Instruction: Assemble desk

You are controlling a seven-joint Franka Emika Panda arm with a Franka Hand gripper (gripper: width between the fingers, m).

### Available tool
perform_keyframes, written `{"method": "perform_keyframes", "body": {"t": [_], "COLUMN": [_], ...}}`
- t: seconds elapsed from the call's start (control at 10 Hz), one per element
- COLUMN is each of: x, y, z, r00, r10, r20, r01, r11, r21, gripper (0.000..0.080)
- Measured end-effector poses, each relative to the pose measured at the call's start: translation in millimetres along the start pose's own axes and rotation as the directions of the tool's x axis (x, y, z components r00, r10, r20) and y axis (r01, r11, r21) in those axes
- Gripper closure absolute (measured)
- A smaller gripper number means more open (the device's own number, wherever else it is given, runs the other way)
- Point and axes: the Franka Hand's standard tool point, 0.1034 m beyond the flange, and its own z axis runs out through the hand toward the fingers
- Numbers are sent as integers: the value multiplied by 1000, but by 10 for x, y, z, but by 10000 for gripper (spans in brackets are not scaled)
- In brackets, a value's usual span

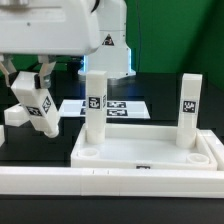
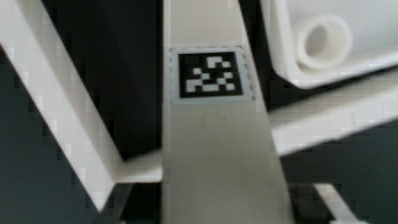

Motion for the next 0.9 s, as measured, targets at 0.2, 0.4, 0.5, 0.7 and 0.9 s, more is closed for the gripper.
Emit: {"method": "perform_keyframes", "body": {"t": [0.2, 0.4, 0.5, 0.7, 0.9], "x": [151, 83, 94, 73, 16], "y": [-259, -191, -201, -322, -746], "z": [-103, -20, -28, -108, -328], "r00": [989, 981, 981, 979, 975], "r10": [-9, -16, -17, -15, 1], "r20": [-146, -193, -194, -203, -224], "r01": [8, 13, 14, 15, 6], "r11": [1000, 1000, 1000, 1000, 999], "r21": [-4, -18, -17, -5, 33], "gripper": [508, 508, 508, 508, 508]}}
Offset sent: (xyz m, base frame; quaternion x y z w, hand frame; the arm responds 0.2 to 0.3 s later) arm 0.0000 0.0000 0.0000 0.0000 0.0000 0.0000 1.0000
